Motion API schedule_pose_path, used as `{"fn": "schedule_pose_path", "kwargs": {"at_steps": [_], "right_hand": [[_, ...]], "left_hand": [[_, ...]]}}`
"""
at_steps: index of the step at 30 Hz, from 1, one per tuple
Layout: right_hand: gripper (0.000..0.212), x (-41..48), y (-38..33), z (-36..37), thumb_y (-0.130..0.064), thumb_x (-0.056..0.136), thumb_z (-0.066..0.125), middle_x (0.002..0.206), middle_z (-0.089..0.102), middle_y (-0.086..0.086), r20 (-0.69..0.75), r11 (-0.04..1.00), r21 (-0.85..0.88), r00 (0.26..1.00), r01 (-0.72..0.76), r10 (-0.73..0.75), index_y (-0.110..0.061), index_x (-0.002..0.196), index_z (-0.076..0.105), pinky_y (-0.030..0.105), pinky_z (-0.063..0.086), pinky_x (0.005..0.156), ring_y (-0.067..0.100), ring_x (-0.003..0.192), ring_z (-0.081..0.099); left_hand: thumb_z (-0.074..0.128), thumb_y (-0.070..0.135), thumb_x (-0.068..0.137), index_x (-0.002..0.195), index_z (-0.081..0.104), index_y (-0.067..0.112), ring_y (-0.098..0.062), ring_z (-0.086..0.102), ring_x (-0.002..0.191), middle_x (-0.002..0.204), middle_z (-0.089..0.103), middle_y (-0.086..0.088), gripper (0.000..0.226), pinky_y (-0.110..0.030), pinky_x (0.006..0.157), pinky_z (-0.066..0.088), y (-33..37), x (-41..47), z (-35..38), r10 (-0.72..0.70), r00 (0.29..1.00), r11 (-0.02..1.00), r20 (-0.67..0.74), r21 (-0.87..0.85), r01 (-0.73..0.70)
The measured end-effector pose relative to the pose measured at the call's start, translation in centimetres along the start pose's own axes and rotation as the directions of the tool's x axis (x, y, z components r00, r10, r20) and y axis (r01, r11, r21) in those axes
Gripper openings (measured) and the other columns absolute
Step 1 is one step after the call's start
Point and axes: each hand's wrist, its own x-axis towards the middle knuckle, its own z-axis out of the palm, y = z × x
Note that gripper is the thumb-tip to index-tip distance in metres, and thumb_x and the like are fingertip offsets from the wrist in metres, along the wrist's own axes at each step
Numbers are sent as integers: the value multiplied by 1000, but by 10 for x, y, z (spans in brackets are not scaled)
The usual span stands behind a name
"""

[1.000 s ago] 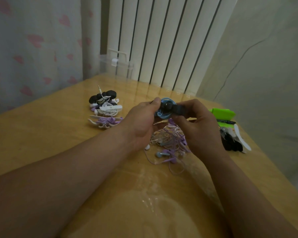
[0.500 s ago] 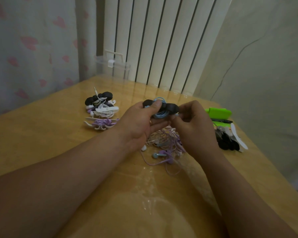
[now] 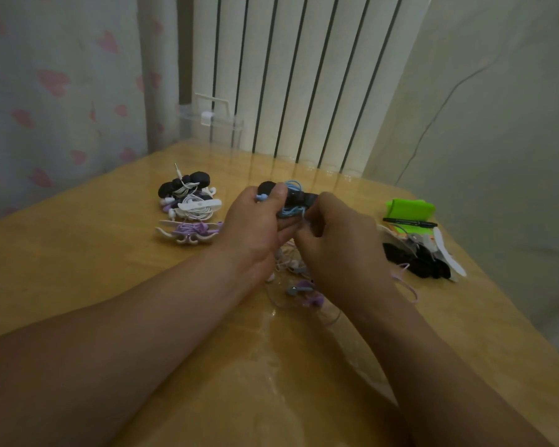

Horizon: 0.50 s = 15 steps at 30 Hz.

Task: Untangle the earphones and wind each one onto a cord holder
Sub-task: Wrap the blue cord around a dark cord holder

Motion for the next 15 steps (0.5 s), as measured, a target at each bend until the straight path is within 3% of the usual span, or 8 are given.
{"fn": "schedule_pose_path", "kwargs": {"at_steps": [5, 9, 12, 15], "right_hand": [[5, 0, -4, -2, -20, 98, 58, 79, 54, -6, 40, 988, -86, 991, 131, -128, -18, 96, 53, 37, 31, 56, 21, 73, 53], [4, 1, 9, -9, -22, 95, 65, 74, 62, -8, -19, 992, 130, 1000, 3, -1, -21, 94, 61, 38, 49, 60, 13, 69, 59], [6, 3, 19, -20, -24, 98, 65, 77, 64, -6, -42, 967, 252, 998, -42, 55, -25, 92, 62, 28, 49, 59, 8, 71, 60], [9, 6, 24, -23, -23, 99, 64, 79, 63, -3, -33, 957, 290, 999, -15, 26, -25, 91, 60, 35, 52, 63, 14, 75, 60]], "left_hand": [[60, 17, 106, 115, 59, 8, -22, 78, 88, 114, 72, -18, 12, -32, 71, 62, -4, -3, 1, 93, 995, 990, 29, 106, -95], [65, 14, 102, 125, 61, 11, -23, 78, 86, 112, 73, -16, 24, -30, 68, 62, 4, -6, -3, -4, 987, 991, 158, 135, -18], [66, 13, 100, 115, 60, -1, -34, 76, 100, 112, 72, -25, 21, -43, 80, 65, 9, -8, -3, -115, 973, 965, 198, 255, 62], [61, 11, 103, 113, 61, -5, -37, 74, 107, 114, 72, -29, 19, -51, 92, 62, 10, -10, -2, -177, 954, 952, 244, 288, 102]]}}
